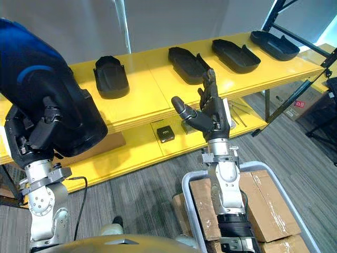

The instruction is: Walk over and take three plastic housings, then place them on the shelf

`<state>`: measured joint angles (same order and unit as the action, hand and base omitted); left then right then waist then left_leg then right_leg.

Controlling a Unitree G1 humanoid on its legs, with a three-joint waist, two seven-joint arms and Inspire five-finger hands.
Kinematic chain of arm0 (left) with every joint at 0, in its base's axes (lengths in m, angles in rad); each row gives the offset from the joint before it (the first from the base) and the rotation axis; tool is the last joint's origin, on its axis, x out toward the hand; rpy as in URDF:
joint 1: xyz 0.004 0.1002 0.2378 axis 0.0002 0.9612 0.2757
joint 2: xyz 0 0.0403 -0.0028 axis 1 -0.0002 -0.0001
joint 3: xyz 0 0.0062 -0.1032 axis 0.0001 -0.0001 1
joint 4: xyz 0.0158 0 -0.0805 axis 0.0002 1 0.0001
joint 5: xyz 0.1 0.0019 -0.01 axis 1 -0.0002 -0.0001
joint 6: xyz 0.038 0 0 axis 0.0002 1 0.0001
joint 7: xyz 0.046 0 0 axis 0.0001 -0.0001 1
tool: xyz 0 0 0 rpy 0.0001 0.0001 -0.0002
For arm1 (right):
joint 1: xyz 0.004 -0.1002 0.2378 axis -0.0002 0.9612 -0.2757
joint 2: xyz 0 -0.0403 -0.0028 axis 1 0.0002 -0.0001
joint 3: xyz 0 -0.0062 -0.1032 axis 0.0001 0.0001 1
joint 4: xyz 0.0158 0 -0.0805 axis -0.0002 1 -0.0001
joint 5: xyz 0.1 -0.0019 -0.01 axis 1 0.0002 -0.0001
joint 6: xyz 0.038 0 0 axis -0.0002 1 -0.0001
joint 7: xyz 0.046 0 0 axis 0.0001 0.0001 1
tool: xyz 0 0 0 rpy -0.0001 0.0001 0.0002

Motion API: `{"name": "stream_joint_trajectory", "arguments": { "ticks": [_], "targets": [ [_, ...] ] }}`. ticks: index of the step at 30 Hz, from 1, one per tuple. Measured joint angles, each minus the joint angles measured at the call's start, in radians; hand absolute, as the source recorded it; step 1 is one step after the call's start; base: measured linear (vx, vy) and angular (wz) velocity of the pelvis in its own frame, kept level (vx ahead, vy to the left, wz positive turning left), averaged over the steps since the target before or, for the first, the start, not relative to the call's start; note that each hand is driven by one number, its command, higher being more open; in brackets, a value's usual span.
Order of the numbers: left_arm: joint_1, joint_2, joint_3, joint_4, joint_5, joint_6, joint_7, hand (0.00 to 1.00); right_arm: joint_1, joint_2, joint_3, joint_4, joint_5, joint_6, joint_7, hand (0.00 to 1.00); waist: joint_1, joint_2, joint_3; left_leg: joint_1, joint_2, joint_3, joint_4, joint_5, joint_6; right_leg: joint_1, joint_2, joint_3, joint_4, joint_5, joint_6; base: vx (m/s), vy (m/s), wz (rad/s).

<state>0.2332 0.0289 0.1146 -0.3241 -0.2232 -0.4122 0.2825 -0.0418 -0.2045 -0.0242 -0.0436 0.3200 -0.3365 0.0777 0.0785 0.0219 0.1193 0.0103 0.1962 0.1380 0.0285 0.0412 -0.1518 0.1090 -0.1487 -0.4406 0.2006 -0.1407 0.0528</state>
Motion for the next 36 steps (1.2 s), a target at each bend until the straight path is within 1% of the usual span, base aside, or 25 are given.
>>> {"name": "stream_joint_trajectory", "arguments": {
  "ticks": [1,3,6,10,13,14,15,16,17,18,19,22,24,25,26,28,30,31,32,33,34,35,36],
  "targets": [
    [0.002,0.002,-0.005,0.0,0.001,0.005,-0.003,0.0,0.006,0.015,-0.001,-0.002,0.001,0.0,-0.001,1.0,-0.002,-0.008,-0.004,0.001,-0.011,-0.001,-0.013,0.005,0.004,0.002,-0.007,0.0,-0.011,0.005,0.009,0.08,0.043,0.09],
    [0.003,0.009,-0.006,0.0,0.004,0.014,-0.003,0.0,0.024,0.025,-0.002,-0.005,0.001,0.0,-0.002,1.0,-0.003,-0.011,-0.003,0.008,-0.027,0.0,-0.029,0.01,0.01,0.003,-0.015,0.001,-0.014,0.012,0.02,0.05,0.046,0.09],
    [0.023,0.012,-0.001,0.0,0.01,0.021,-0.003,0.0,0.068,0.055,-0.001,-0.007,0.011,0.0,0.003,1.0,-0.003,-0.012,-0.003,0.033,-0.047,0.002,-0.053,0.015,0.017,0.019,-0.034,0.006,-0.015,0.018,0.028,0.03,0.05,0.07],
    [0.08,0.015,0.001,-0.041,0.065,0.022,0.001,0.0,0.077,0.074,0.04,-0.006,0.083,0.0,0.013,1.0,-0.002,-0.021,0.002,0.03,-0.052,-0.002,-0.054,0.016,0.018,0.018,-0.038,0.005,-0.015,0.02,0.03,-0.01,0.005,0.02],
    [0.09,0.017,-0.002,-0.053,0.122,0.022,0.0,0.0,0.074,0.092,0.052,-0.002,0.098,-0.001,0.033,1.0,-0.01,-0.018,0.003,-0.015,-0.057,-0.035,-0.049,0.033,0.027,0.015,-0.036,-0.026,-0.03,0.02,0.03,-0.08,-0.022,0.37],
    [0.09,0.016,-0.003,-0.058,0.125,0.022,0.0,0.0,0.066,0.089,0.056,0.01,0.096,-0.001,0.044,1.0,-0.025,-0.011,0.007,-0.043,-0.062,-0.044,-0.049,0.047,0.04,0.011,-0.038,-0.057,-0.035,0.02,0.031,-0.12,-0.009,0.79],
    [0.087,0.017,-0.003,-0.058,0.125,0.022,-0.005,0.0,0.064,0.087,0.057,0.019,0.089,-0.001,0.045,1.0,-0.038,-0.002,0.011,-0.07,-0.058,-0.009,-0.048,0.041,0.075,0.012,-0.043,-0.093,-0.043,0.02,0.031,-0.12,-0.009,0.83],
    [0.085,0.017,-0.004,-0.058,0.126,0.022,-0.006,0.0,0.063,0.084,0.057,0.025,0.088,-0.001,0.045,1.0,-0.045,0.004,0.015,-0.078,-0.045,0.044,-0.044,0.04,0.079,0.014,-0.043,-0.11,-0.045,0.022,0.035,-0.07,0.003,0.86],
    [0.083,0.017,-0.008,-0.058,0.125,0.022,-0.006,0.0,0.062,0.077,0.059,0.037,0.088,-0.002,0.045,1.0,-0.054,0.015,0.02,-0.089,-0.039,0.078,-0.046,0.053,0.089,0.015,-0.045,-0.126,-0.042,0.024,0.038,-0.04,0.02,0.79],
    [0.081,0.017,-0.018,-0.058,0.125,0.021,-0.004,0.0,0.058,0.058,0.062,0.058,0.089,-0.003,0.045,1.0,-0.05,0.033,0.025,-0.093,-0.039,0.078,-0.054,0.096,0.085,0.016,-0.048,-0.135,-0.035,0.024,0.038,-0.04,0.058,0.68],
    [0.087,0.017,-0.02,-0.058,0.125,0.022,-0.001,0.0,0.043,0.044,0.071,0.09,0.089,-0.003,0.05,1.0,-0.039,0.042,0.031,-0.089,-0.047,0.075,-0.064,0.107,0.084,0.016,-0.058,-0.136,-0.024,0.023,0.039,-0.04,0.078,0.4],
    [0.094,0.017,-0.012,-0.058,0.123,0.022,0.013,0.0,0.004,0.046,0.11,0.132,0.099,-0.003,0.065,1.0,-0.013,0.046,0.03,-0.076,-0.069,0.069,-0.091,0.127,0.087,0.02,-0.074,-0.135,-0.022,0.022,0.041,-0.07,0.081,0.13],
    [0.11,0.016,0.003,-0.058,0.116,0.022,0.008,0.0,-0.014,0.047,0.149,0.138,0.102,-0.003,0.082,1.0,-0.008,0.045,0.03,-0.058,-0.082,0.066,-0.113,0.138,0.09,0.031,-0.083,-0.135,-0.022,0.02,0.046,-0.05,0.045,0.11],
    [0.129,0.014,0.015,-0.058,0.116,0.022,-0.006,0.0,-0.017,0.051,0.187,0.138,0.098,-0.007,0.096,1.0,-0.002,0.043,0.029,-0.05,-0.088,0.063,-0.114,0.138,0.091,0.044,-0.095,-0.137,-0.022,0.015,0.056,-0.05,0.034,0.14],
    [0.134,0.014,0.02,-0.058,0.116,0.022,-0.011,0.0,-0.017,0.054,0.201,0.138,0.097,-0.007,0.1,1.0,0.0,0.043,0.029,-0.047,-0.096,0.061,-0.116,0.138,0.091,0.049,-0.098,-0.139,-0.023,0.014,0.059,-0.05,0.036,0.19],
    [0.136,0.014,0.031,-0.058,0.116,0.022,-0.03,0.0,-0.017,0.061,0.245,0.144,0.075,-0.007,0.103,1.0,0.003,0.041,0.03,-0.049,-0.119,0.047,-0.117,0.139,0.092,0.059,-0.117,-0.155,-0.017,0.007,0.085,-0.06,0.048,0.26],
    [0.131,0.014,0.031,-0.058,0.115,0.021,-0.052,0.0,-0.014,0.068,0.252,0.162,0.052,-0.008,0.087,1.0,0.002,0.037,0.032,-0.048,-0.136,0.043,-0.117,0.142,0.097,0.063,-0.14,-0.17,0.006,-0.001,0.096,-0.06,0.078,0.28],
    [0.127,0.015,0.031,-0.058,0.114,0.021,-0.071,0.0,-0.011,0.072,0.251,0.17,0.039,-0.008,0.066,1.0,0.002,0.031,0.036,-0.047,-0.15,0.043,-0.116,0.143,0.1,0.062,-0.162,-0.183,0.028,-0.007,0.097,-0.05,0.096,0.27],
    [0.127,0.016,0.031,-0.058,0.113,0.02,-0.081,0.0,-0.011,0.073,0.249,0.175,0.037,-0.009,0.055,1.0,0.002,0.027,0.038,-0.047,-0.156,0.046,-0.117,0.143,0.104,0.061,-0.17,-0.186,0.038,-0.01,0.094,-0.04,0.098,0.17],
    [0.127,0.02,0.031,-0.058,0.109,0.02,-0.103,0.0,-0.011,0.076,0.246,0.185,0.031,-0.016,0.031,1.0,0.001,0.02,0.042,-0.047,-0.167,0.051,-0.117,0.142,0.114,0.052,-0.187,-0.181,0.06,-0.013,0.089,-0.03,0.077,0.07],
    [0.127,0.026,0.032,-0.058,0.107,0.02,-0.115,0.0,-0.011,0.08,0.241,0.186,0.022,-0.017,0.018,1.0,0.001,0.013,0.045,-0.048,-0.167,0.051,-0.117,0.142,0.119,0.043,-0.193,-0.165,0.075,-0.016,0.08,-0.04,0.076,0.02],
    [0.126,0.043,0.033,-0.058,0.107,0.02,-0.124,0.0,-0.01,0.084,0.232,0.186,0.021,-0.017,0.009,1.0,-0.003,0.003,0.049,-0.051,-0.168,0.05,-0.117,0.143,0.127,0.026,-0.186,-0.107,0.082,-0.008,0.068,-0.03,0.048,0.04],
    [0.124,0.054,0.032,-0.058,0.107,0.02,-0.129,0.0,-0.009,0.088,0.23,0.186,0.022,-0.018,0.004,1.0,-0.007,-0.001,0.049,-0.056,-0.166,0.042,-0.117,0.145,0.131,0.016,-0.174,-0.064,0.08,-0.003,0.059,-0.09,0.033,0.27]
  ]
}}
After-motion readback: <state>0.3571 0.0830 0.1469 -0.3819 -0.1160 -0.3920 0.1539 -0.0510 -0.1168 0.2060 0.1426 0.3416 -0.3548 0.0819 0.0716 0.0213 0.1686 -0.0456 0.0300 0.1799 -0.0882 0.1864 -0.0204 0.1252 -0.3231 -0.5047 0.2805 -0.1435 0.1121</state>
